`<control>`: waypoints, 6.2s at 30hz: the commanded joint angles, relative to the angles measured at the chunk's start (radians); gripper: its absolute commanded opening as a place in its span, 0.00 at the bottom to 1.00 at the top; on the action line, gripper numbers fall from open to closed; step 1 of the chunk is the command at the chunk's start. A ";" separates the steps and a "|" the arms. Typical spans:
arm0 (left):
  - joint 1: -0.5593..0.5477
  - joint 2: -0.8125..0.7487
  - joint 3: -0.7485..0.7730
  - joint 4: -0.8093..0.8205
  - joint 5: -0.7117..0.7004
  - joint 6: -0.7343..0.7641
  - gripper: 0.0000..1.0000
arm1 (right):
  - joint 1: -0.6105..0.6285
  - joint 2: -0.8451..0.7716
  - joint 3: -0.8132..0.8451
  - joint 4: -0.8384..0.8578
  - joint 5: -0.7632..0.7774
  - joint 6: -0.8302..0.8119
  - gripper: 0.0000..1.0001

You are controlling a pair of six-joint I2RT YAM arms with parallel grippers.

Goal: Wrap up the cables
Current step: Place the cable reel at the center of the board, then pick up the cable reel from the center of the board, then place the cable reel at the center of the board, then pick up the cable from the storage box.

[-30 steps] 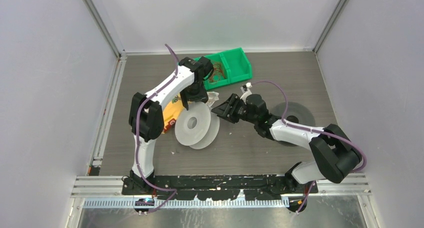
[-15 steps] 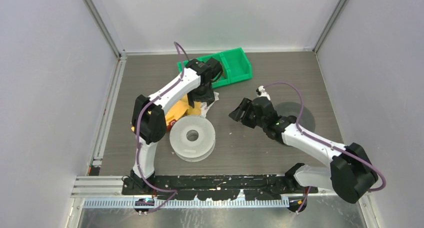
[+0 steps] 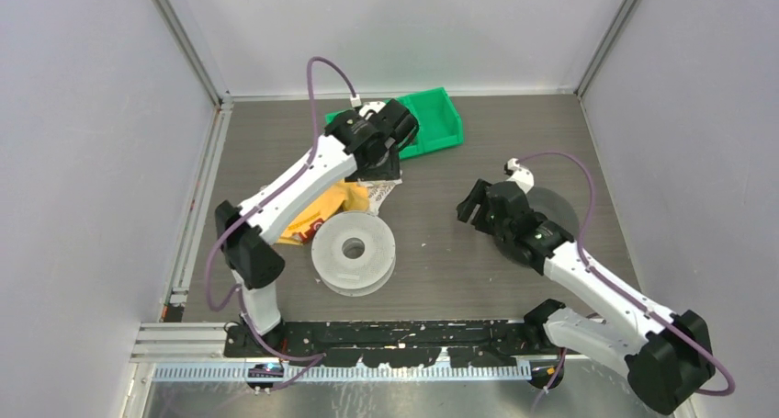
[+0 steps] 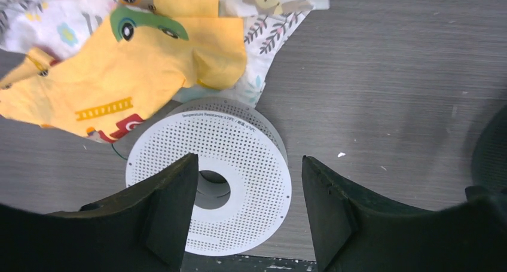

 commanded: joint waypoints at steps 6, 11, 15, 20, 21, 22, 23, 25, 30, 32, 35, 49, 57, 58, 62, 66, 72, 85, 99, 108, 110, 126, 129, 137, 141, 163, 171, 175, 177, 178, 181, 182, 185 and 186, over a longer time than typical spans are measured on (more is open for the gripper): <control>-0.165 -0.145 -0.138 0.288 0.031 0.216 0.65 | -0.174 -0.171 0.099 -0.216 0.268 -0.109 0.93; -0.238 0.049 0.006 0.253 0.116 0.238 0.63 | -0.366 -0.098 0.157 -0.225 0.168 -0.149 0.97; -0.236 0.108 0.047 0.237 0.123 0.228 0.63 | -0.526 0.035 0.175 -0.174 -0.015 -0.130 0.98; -0.202 0.062 0.014 0.277 0.167 0.236 0.64 | -0.587 0.161 0.170 -0.123 -0.088 -0.121 0.98; -0.188 0.049 -0.001 0.284 0.179 0.233 0.64 | -0.587 0.176 0.160 -0.106 -0.108 -0.117 0.98; -0.170 0.035 -0.019 0.293 0.193 0.226 0.64 | -0.587 0.191 0.154 -0.093 -0.129 -0.111 0.98; -0.150 0.021 -0.038 0.301 0.211 0.220 0.64 | -0.587 0.204 0.147 -0.089 -0.151 -0.103 0.98; -0.105 -0.011 -0.087 0.321 0.247 0.205 0.64 | -0.586 0.215 0.122 -0.052 -0.217 -0.075 0.98; -0.030 -0.065 -0.149 0.350 0.277 0.205 0.64 | -0.560 0.248 0.074 0.043 -0.380 -0.027 1.00; 0.012 -0.068 -0.158 0.348 0.321 0.193 0.64 | -0.500 0.278 0.104 0.022 -0.373 -0.063 1.00; 0.082 -0.088 -0.200 0.372 0.414 0.168 0.63 | -0.397 0.316 0.171 -0.049 -0.353 -0.109 1.00; 0.220 -0.228 -0.268 0.402 0.386 0.149 0.64 | 0.060 0.238 0.338 -0.388 0.403 -0.292 1.00; 0.330 -0.302 -0.332 0.372 0.357 0.101 0.64 | 0.352 0.556 0.497 -0.549 0.797 -0.337 1.00; 0.336 -0.309 -0.345 0.378 0.368 0.101 0.64 | 0.370 0.587 0.508 -0.547 0.808 -0.353 1.00; 0.343 -0.321 -0.378 0.389 0.402 0.096 0.64 | 0.386 0.722 0.543 -0.569 0.829 -0.387 0.95; 0.343 -0.327 -0.401 0.412 0.422 0.089 0.64 | 0.386 0.770 0.533 -0.567 0.863 -0.394 0.74; 0.343 -0.329 -0.412 0.425 0.468 0.092 0.63 | 0.385 0.816 0.513 -0.591 0.884 -0.389 0.73; 0.343 -0.347 -0.446 0.450 0.500 0.100 0.63 | 0.356 0.948 0.553 -0.635 0.920 -0.280 0.53; 0.343 -0.354 -0.442 0.452 0.491 0.104 0.62 | 0.345 0.480 0.681 -0.575 0.802 -0.386 0.00; 0.343 -0.357 -0.438 0.442 0.482 0.112 0.63 | -0.051 0.070 0.347 -0.099 0.282 -0.298 0.00; 0.343 -0.358 -0.439 0.443 0.485 0.114 0.63 | -0.057 0.083 0.338 -0.093 0.294 -0.295 0.00; 0.343 -0.358 -0.462 0.455 0.491 0.134 0.63 | -0.101 0.123 0.224 -0.007 0.195 -0.317 0.20; 0.343 -0.355 -0.464 0.460 0.510 0.141 0.63 | -0.100 0.120 0.224 -0.007 0.182 -0.319 0.41; 0.343 -0.356 -0.466 0.466 0.514 0.141 0.62 | -0.102 0.132 0.234 -0.014 0.159 -0.331 0.65; 0.343 -0.358 -0.468 0.466 0.514 0.141 0.62 | -0.102 0.130 0.241 -0.019 0.152 -0.334 0.71; 0.341 -0.257 -0.284 0.340 0.278 0.278 0.66 | -0.100 0.060 0.284 -0.083 0.142 -0.336 0.85; 0.350 -0.021 -0.038 0.288 0.050 0.339 0.61 | -0.100 0.017 0.387 -0.193 0.169 -0.329 0.86; 0.350 0.155 0.144 0.243 -0.097 0.336 0.58 | -0.100 -0.035 0.413 -0.203 0.171 -0.351 0.86; 0.350 0.242 0.238 0.210 -0.095 0.336 0.57 | -0.100 -0.053 0.424 -0.213 0.177 -0.359 0.86; 0.347 0.280 0.277 0.196 -0.089 0.328 0.56 | -0.101 -0.058 0.428 -0.219 0.179 -0.364 0.87; 0.340 0.344 0.305 0.208 -0.092 0.284 0.54 | -0.100 -0.065 0.437 -0.230 0.182 -0.378 0.87; 0.340 0.358 0.304 0.214 -0.104 0.262 0.52 | -0.100 -0.066 0.437 -0.233 0.183 -0.381 0.87; 0.340 0.404 0.313 0.238 -0.127 0.205 0.49 | -0.100 -0.059 0.440 -0.241 0.176 -0.389 0.87; 0.339 0.415 0.314 0.247 -0.130 0.192 0.48 | -0.101 -0.056 0.439 -0.244 0.177 -0.390 0.87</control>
